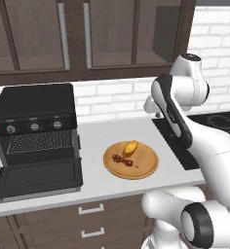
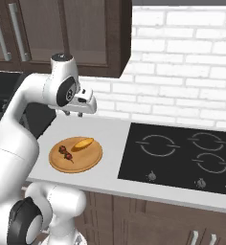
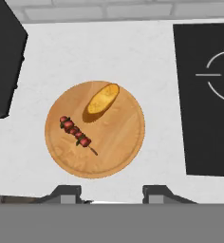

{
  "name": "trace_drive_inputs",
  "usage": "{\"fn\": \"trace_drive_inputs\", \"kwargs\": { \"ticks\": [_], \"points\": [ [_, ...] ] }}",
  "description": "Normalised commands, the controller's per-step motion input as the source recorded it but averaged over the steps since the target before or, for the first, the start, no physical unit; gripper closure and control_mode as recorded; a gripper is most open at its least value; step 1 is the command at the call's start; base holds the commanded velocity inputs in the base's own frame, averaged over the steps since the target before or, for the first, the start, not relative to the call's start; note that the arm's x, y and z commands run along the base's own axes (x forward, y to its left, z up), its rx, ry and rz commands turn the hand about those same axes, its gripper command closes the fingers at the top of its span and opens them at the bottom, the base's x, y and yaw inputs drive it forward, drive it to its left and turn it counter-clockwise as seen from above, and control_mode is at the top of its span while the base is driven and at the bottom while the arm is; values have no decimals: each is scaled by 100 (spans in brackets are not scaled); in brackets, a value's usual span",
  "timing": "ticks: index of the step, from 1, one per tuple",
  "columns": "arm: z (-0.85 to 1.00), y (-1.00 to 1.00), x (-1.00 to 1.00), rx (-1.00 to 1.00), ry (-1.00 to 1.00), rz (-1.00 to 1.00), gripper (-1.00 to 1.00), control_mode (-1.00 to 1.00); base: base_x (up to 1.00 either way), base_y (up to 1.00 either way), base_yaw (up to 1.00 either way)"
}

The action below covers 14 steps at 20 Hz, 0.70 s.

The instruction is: Pick up the kebab skewer and baguette bread, and place them inside the toaster oven. Close the toaster oven door and start by setting the timer.

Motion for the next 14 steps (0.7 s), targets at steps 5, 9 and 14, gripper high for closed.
{"fn": "trace_drive_inputs", "kwargs": {
  "ticks": [5,9,14],
  "points": [
    [-1,27,-11,-4,-5,0,-100,-100,0,0,0],
    [-8,41,-24,-4,-10,0,-100,-100,0,0,0],
    [-5,49,-12,-3,-5,0,-100,-100,0,0,0]
  ]
}}
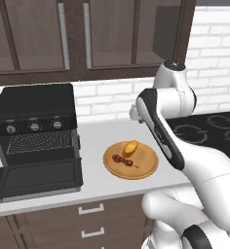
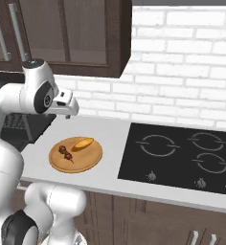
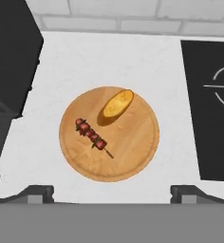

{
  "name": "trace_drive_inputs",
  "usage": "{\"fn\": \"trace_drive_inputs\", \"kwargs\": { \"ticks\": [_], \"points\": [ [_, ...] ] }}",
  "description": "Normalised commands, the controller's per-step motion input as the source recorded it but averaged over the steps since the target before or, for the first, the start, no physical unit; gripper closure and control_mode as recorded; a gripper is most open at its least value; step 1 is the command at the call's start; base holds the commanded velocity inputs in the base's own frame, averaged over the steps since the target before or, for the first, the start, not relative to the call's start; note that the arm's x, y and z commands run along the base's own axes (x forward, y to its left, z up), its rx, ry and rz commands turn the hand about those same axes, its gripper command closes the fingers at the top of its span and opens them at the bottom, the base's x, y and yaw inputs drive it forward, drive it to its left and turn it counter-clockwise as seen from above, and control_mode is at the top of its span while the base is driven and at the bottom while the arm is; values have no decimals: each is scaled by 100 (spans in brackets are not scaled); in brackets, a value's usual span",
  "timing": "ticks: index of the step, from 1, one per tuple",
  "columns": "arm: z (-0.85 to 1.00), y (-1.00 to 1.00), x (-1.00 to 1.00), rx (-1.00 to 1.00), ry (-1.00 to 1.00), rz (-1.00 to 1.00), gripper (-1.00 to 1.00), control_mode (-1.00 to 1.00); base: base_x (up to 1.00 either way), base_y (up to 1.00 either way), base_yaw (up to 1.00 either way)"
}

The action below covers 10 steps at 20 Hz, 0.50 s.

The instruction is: Pick up the kebab skewer and baguette bread, and place them inside the toaster oven. Close the toaster oven door and start by setting the timer.

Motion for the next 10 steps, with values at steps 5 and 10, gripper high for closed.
{"fn": "trace_drive_inputs", "kwargs": {
  "ticks": [5,10],
  "points": [
    [-10,70,-1,0,-4,-1,-100,-100,0,0,0],
    [-16,79,-3,0,0,-1,-100,-100,0,0,0]
  ]
}}
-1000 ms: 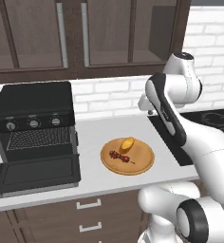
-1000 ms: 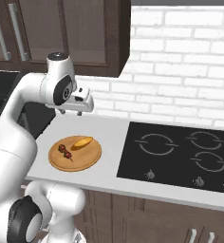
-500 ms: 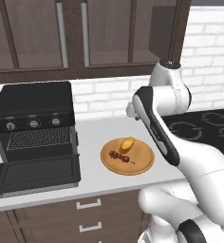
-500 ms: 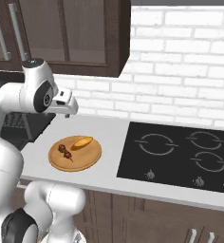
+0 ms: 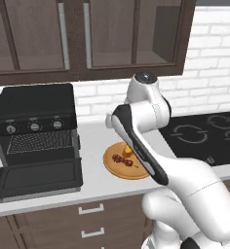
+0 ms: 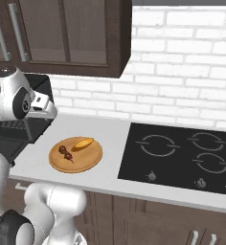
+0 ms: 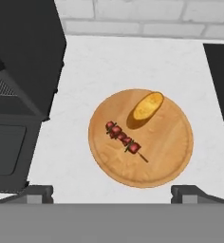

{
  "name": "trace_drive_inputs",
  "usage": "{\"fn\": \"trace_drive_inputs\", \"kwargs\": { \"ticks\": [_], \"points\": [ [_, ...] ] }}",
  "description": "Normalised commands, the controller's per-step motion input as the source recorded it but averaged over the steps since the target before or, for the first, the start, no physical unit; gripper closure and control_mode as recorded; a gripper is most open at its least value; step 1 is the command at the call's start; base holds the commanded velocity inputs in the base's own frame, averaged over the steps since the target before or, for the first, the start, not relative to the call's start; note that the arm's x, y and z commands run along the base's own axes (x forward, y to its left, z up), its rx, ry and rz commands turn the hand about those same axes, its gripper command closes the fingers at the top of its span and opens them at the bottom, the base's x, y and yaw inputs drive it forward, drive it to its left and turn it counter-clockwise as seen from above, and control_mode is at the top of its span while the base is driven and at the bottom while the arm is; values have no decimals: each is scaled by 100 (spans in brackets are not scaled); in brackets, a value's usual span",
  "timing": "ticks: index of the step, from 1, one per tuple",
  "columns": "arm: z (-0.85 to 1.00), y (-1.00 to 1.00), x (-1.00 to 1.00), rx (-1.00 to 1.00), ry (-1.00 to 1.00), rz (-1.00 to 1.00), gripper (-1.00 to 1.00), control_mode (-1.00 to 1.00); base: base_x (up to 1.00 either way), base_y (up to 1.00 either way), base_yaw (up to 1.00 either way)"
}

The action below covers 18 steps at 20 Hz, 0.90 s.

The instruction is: Pick up the kebab skewer and baguette bread, and place them inside the toaster oven. Close the toaster oven door and start by setting the timer.

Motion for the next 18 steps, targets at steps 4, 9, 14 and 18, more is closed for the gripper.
{"fn": "trace_drive_inputs", "kwargs": {
  "ticks": [4,9,14,18],
  "points": [
    [-21,77,-17,-2,0,0,-100,-100,0,0,0],
    [-26,67,-29,-5,-4,-5,-100,-100,0,0,0],
    [-19,63,-12,-3,-6,-8,-100,-100,0,0,0],
    [-17,65,0,-7,-9,-11,-100,-100,0,0,0]
  ]
}}
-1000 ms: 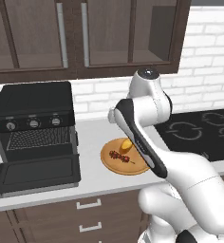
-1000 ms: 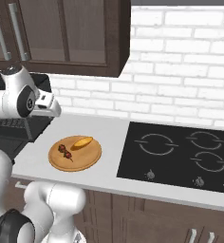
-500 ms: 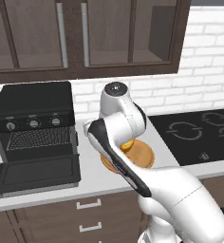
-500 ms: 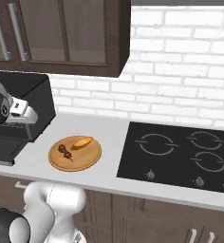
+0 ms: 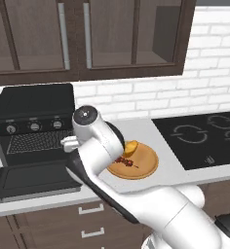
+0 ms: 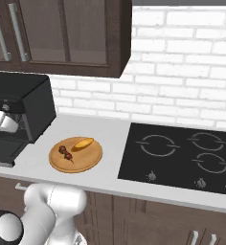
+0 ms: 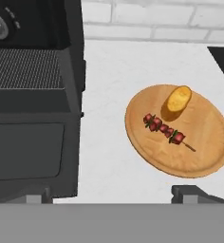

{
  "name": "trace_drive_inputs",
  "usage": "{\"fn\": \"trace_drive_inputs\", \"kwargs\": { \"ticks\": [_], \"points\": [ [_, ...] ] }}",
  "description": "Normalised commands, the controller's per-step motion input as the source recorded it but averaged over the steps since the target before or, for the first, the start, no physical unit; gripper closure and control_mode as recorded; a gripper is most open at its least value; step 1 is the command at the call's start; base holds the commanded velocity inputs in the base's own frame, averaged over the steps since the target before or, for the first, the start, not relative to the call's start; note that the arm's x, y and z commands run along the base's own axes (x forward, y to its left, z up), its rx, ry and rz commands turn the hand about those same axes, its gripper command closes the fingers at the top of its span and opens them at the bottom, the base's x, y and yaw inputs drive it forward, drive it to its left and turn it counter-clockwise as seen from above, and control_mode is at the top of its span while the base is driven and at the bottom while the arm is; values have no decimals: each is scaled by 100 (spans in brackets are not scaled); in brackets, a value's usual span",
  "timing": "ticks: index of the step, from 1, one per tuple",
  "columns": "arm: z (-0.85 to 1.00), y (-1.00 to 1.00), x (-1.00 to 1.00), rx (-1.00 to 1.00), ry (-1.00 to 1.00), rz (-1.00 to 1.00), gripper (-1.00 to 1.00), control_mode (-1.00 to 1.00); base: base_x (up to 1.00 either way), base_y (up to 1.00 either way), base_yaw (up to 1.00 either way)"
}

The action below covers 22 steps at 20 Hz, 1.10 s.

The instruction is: Pick up the kebab skewer and baguette bread, and place them inside the toaster oven. Close the toaster oven door and start by setting the timer.

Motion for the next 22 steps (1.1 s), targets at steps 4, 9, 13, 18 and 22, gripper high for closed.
{"fn": "trace_drive_inputs", "kwargs": {
  "ticks": [4,9,13,18,22],
  "points": [
    [-24,65,2,-7,-4,-9,-100,-100,0,0,0],
    [-29,54,25,-11,-1,-5,-100,-100,0,0,0],
    [-15,26,49,-5,-1,-7,-100,-100,0,0,0],
    [-10,29,38,0,-8,-5,-100,-100,0,0,0],
    [-32,48,20,0,-16,0,-100,-100,0,0,0]
  ]
}}
